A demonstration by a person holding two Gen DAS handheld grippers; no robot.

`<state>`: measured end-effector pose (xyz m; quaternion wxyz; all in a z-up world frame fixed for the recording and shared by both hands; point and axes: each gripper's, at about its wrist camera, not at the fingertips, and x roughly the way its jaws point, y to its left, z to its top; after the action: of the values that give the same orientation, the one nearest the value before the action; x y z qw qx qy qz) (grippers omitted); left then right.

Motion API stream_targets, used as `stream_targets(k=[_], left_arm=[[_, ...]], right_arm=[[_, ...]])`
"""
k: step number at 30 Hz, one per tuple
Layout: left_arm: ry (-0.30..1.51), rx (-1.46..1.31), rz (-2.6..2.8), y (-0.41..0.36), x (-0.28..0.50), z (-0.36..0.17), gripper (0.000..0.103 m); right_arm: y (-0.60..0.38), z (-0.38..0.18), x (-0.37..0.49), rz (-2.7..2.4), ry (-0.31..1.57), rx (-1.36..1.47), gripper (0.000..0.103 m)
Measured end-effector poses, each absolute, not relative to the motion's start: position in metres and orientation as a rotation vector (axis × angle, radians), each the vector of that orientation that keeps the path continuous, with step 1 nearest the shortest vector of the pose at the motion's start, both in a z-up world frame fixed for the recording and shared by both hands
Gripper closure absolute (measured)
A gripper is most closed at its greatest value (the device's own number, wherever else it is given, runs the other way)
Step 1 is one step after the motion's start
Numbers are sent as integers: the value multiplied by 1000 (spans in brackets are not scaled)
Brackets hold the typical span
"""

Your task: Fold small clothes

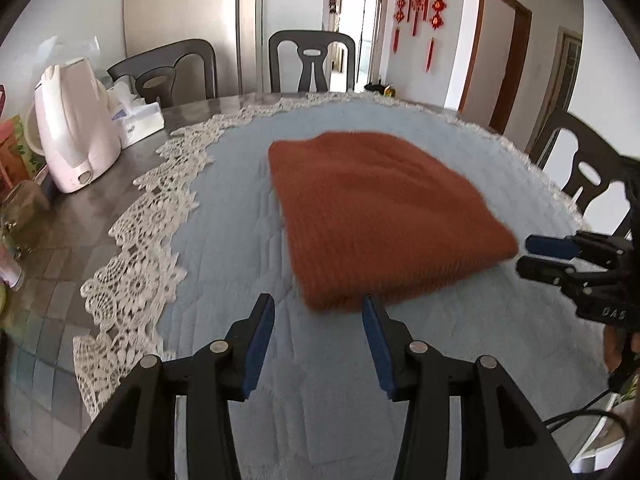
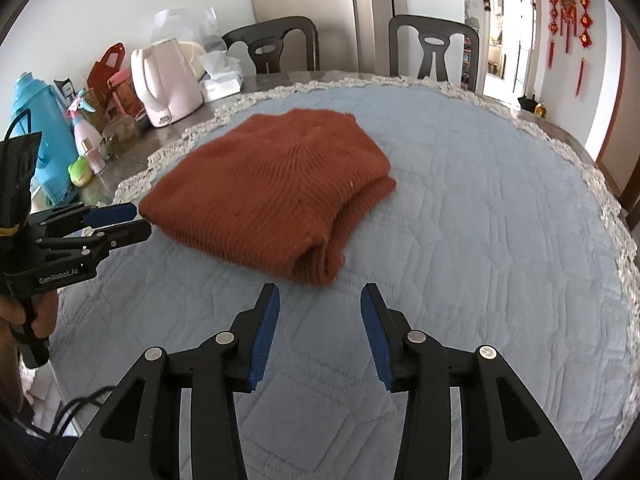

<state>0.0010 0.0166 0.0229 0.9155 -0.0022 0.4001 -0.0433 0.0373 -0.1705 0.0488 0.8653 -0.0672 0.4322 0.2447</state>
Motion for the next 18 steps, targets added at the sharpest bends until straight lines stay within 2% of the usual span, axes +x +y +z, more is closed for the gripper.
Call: stream_targets(k=[10, 18], left_arm=[[897, 13, -54, 19, 4, 7, 54], [903, 15, -45, 18, 4, 5, 44]], right_arm=[[-168, 38, 35, 482, 927, -193, 57], [-166, 37, 33, 478, 924, -219, 54]])
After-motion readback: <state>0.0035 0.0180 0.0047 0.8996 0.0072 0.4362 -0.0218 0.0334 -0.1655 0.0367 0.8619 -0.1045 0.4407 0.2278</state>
